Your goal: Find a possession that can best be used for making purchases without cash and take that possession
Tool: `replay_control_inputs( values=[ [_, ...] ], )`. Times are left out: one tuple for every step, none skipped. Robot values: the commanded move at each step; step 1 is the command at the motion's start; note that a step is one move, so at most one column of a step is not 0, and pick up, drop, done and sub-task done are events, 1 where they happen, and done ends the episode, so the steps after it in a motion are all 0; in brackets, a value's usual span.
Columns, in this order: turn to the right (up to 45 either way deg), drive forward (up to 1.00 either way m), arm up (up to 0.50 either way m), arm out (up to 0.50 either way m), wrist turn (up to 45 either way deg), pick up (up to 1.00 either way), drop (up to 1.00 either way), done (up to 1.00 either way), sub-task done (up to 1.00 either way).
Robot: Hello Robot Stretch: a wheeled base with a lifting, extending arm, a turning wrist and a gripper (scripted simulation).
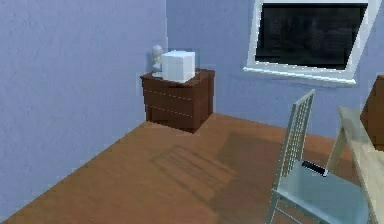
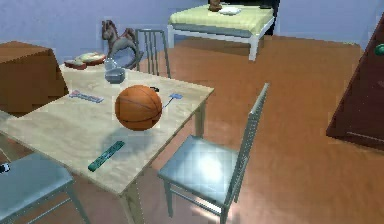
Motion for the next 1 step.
replay_control_inputs(
  values=[
    [-3.0, 0.0, 0.0, 0.0, 0.0, 0.0, 0.0, 0.0, 0.0]
  ],
)
